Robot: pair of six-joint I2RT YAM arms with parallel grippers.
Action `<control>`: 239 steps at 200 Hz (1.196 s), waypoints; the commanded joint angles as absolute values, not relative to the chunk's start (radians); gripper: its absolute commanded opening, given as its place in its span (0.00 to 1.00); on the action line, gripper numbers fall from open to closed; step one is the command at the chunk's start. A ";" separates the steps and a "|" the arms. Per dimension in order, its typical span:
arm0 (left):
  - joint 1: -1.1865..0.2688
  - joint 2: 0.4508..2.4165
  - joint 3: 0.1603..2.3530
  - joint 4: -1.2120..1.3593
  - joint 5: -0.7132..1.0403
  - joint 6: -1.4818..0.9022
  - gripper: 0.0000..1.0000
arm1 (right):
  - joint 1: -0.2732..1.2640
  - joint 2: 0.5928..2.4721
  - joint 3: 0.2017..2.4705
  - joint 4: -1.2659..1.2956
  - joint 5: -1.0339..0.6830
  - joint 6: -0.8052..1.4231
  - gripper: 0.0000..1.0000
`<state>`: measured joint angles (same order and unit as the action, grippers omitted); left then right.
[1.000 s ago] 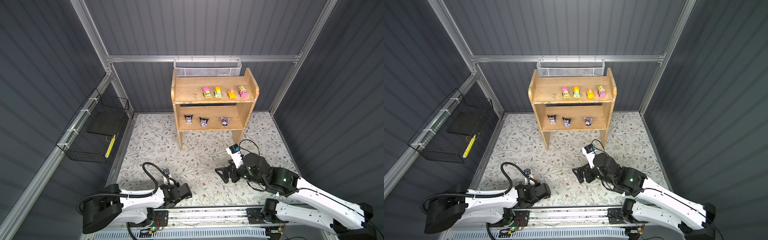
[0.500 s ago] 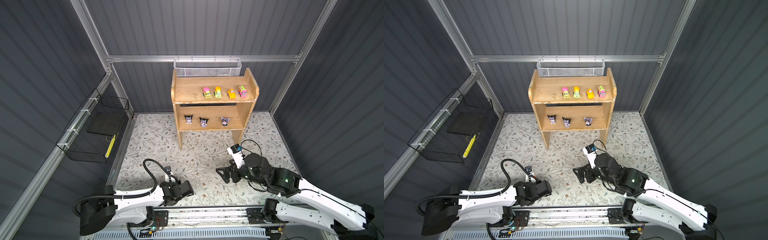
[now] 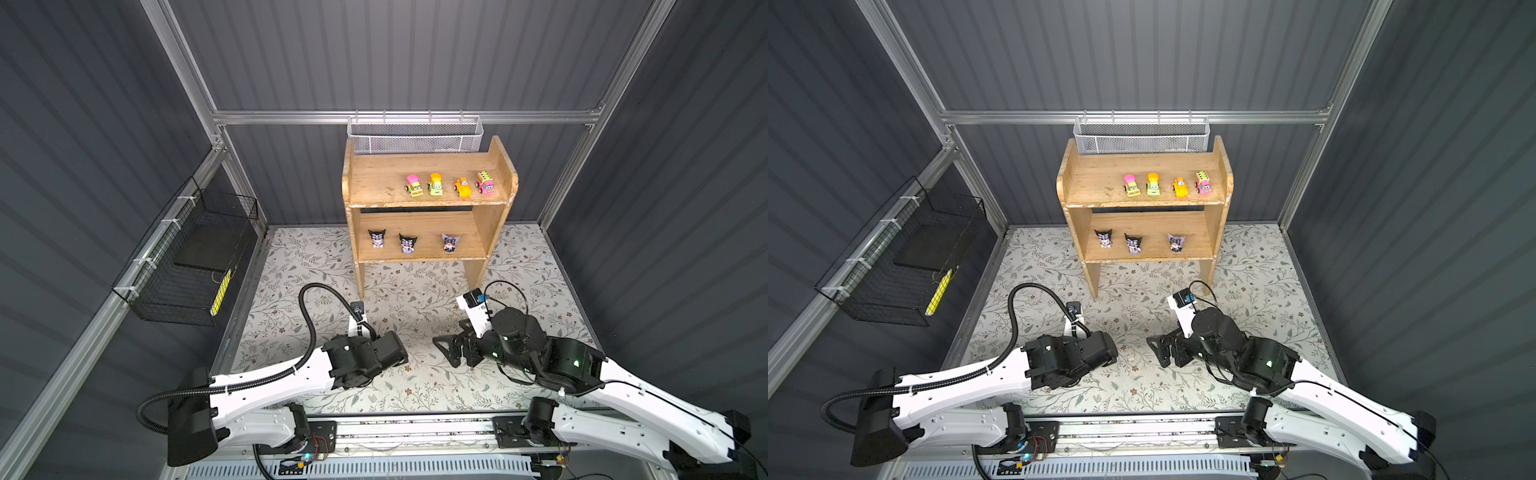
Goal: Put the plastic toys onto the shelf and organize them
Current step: 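Lift the orange-and-green car with the left gripper up to the top shelf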
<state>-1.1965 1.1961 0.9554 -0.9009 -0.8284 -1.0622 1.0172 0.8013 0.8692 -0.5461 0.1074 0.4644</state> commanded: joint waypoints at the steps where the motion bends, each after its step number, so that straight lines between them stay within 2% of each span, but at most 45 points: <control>1: -1.198 1.188 1.083 -1.032 -0.886 -0.956 0.29 | 1.020 0.795 0.854 -0.534 0.109 0.465 0.99; 72: -1.191 1.348 1.622 -1.164 -0.990 -0.675 0.30 | 1.020 0.795 0.888 -0.538 0.134 0.459 0.99; 128: -1.097 1.543 2.055 -1.129 -0.977 -0.375 0.31 | 1.020 0.790 0.936 -0.545 0.155 0.436 0.99; 176: -0.996 1.707 2.306 -1.021 -0.922 -0.183 0.32 | 1.020 0.803 1.008 -0.569 0.181 0.416 0.99; 239: -0.839 1.837 2.475 -0.898 -0.779 -0.113 0.32 | 1.020 0.834 1.107 -0.615 0.226 0.374 0.99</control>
